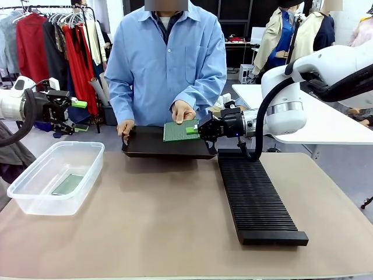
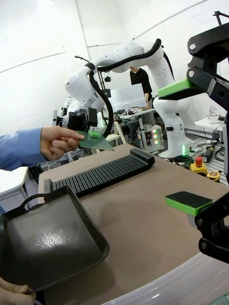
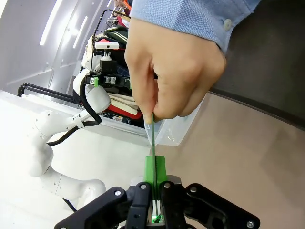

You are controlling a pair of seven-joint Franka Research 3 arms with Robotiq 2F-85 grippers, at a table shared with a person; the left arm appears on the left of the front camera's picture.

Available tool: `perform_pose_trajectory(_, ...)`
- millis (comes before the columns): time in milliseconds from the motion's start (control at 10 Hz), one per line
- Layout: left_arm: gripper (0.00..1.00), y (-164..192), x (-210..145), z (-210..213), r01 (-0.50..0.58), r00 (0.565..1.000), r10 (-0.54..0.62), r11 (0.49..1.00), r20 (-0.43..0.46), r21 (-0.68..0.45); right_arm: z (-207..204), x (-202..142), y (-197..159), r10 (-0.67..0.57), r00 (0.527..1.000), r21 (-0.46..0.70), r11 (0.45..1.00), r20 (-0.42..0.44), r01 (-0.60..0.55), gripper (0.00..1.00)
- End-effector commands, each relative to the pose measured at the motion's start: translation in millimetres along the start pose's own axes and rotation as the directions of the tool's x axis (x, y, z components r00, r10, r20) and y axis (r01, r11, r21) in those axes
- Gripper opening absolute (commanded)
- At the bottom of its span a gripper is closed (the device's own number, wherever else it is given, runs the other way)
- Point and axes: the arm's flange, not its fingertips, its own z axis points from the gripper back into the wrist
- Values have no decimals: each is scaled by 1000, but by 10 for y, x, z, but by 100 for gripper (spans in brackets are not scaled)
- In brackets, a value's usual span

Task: Sort PCBs into racks and boxes based on the side picked up.
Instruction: If the short side of the Blank PCB is picked up, insert it into the PCB Rack ; if the long side is picked up, place it in the Organizing box.

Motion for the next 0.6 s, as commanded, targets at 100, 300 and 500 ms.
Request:
perform_pose_trajectory(100,100,-22,-1,12,3,1000,-4,1000,4,2,1,3,6,4,1000,0,1000,1,-4,0)
perform_pose_trajectory(300,100,-22,-1,12,3,1000,-4,1000,4,2,1,3,6,4,1000,0,1000,1,-4,0)
perform_pose_trajectory(500,100,-22,-1,12,3,1000,-4,1000,4,2,1,3,6,4,1000,0,1000,1,-4,0)
